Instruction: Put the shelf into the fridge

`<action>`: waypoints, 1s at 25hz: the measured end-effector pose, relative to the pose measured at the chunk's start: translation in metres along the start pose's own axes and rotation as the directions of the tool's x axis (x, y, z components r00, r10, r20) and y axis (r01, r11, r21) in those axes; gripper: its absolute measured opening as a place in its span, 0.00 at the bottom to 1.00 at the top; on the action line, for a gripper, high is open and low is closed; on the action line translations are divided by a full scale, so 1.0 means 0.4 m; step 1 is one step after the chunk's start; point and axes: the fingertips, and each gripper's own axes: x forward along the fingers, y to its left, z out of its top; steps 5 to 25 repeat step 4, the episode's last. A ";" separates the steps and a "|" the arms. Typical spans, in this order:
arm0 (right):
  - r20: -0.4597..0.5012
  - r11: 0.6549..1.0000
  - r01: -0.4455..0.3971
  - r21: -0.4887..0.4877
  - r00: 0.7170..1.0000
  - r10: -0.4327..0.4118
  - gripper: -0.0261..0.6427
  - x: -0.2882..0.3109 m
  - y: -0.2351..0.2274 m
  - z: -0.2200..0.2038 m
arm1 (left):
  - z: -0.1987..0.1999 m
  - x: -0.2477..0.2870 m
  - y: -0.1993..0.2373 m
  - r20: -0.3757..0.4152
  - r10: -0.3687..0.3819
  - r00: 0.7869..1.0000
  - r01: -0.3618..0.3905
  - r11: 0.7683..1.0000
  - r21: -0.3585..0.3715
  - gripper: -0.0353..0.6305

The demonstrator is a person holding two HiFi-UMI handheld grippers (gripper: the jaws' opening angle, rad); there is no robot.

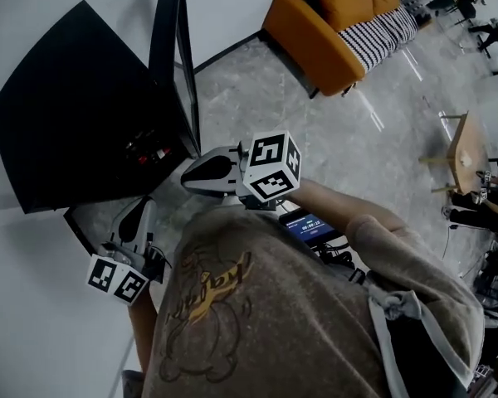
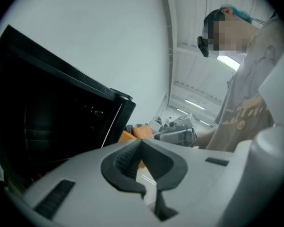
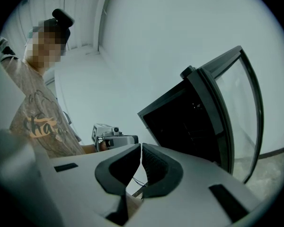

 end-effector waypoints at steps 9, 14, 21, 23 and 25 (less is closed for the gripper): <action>0.007 1.000 0.009 -0.003 1.000 -0.009 0.07 -0.021 0.007 0.004 | -0.014 0.012 -0.035 -0.049 -0.058 0.997 0.058 0.998 -0.012 0.06; 0.007 1.000 0.009 -0.003 1.000 -0.009 0.07 -0.021 0.007 0.004 | -0.014 0.012 -0.035 -0.049 -0.058 0.997 0.058 0.998 -0.012 0.06; 0.007 1.000 0.009 -0.003 1.000 -0.009 0.07 -0.021 0.007 0.004 | -0.014 0.012 -0.035 -0.049 -0.058 0.997 0.058 0.998 -0.012 0.06; 0.007 1.000 0.009 -0.003 1.000 -0.009 0.07 -0.021 0.007 0.004 | -0.014 0.012 -0.035 -0.049 -0.058 0.997 0.058 0.998 -0.012 0.06; 0.007 1.000 0.009 -0.003 1.000 -0.009 0.07 -0.021 0.007 0.004 | -0.014 0.012 -0.035 -0.049 -0.058 0.997 0.058 0.998 -0.012 0.06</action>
